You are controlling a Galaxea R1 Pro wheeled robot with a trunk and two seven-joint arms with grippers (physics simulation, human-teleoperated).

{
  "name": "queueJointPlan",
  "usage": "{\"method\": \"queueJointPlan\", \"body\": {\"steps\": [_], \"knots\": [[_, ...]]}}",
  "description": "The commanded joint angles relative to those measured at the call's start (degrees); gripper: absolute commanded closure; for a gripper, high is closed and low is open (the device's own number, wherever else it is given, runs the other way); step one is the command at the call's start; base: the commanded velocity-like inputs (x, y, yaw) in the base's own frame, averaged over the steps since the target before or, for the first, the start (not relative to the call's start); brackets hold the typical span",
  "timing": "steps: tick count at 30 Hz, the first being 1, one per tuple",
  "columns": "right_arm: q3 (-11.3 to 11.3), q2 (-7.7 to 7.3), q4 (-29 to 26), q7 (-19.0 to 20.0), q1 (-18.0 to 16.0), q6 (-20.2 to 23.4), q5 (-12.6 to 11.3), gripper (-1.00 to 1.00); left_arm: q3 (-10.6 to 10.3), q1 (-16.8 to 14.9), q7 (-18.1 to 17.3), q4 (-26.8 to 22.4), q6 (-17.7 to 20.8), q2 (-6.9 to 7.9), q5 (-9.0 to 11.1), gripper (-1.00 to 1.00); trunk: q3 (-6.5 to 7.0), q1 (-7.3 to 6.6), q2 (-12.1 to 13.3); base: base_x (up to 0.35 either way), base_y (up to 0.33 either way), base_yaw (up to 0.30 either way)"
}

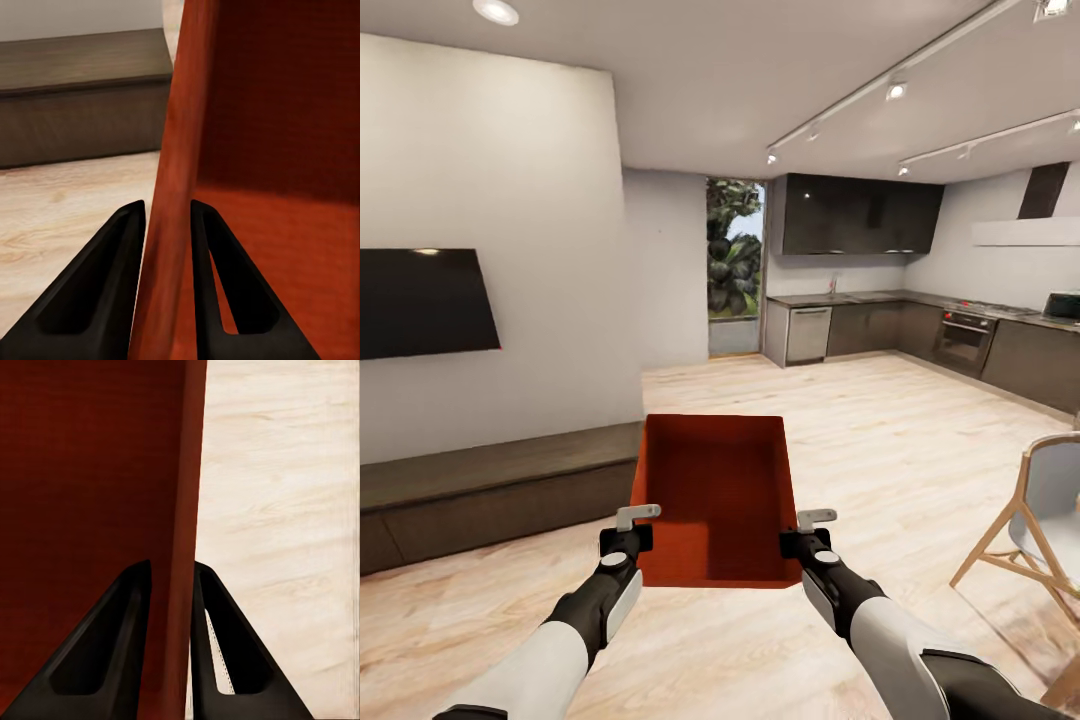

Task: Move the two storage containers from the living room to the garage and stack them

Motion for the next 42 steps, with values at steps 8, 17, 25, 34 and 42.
{"method": "queueJointPlan", "body": {"steps": [8, 17, 25, 34, 42], "knots": [[-1.9, 0.00, 0.2, -0.1, -0.1, -0.2, 0.2, 1.00, 0.5, -0.1, 1.3, -0.2, -4.6, 1.44, -0.9, 1.00, -0.11, 0.02, -0.1, 0.000, 0.000, -0.283], [-1.9, -0.03, 0.2, -0.1, -0.1, -0.2, 0.2, 1.00, 0.5, -0.1, 1.3, -0.2, -4.6, 1.44, -0.9, 1.00, -0.11, 0.02, -0.1, 0.000, 0.000, -0.283], [-1.9, -0.03, 0.2, -0.1, -0.1, -0.2, 0.2, 1.00, 0.5, -0.1, 1.3, -0.2, -4.6, 1.44, -0.9, 1.00, -0.11, 0.02, -0.1, 0.000, 0.000, -0.283], [-1.9, -0.03, 0.2, -0.1, -0.1, -0.2, 0.2, 1.00, 0.5, -0.1, 1.3, -0.2, -4.6, 1.44, -0.9, 1.00, -0.11, 0.02, -0.1, 0.000, 0.000, -0.283], [-1.9, -0.07, 0.2, -0.1, -0.1, -0.2, 0.2, 1.00, 0.5, -0.1, 1.3, -0.2, -4.6, 1.44, -0.9, 1.00, -0.11, 0.02, -0.1, 0.000, 0.000, -0.283]]}}
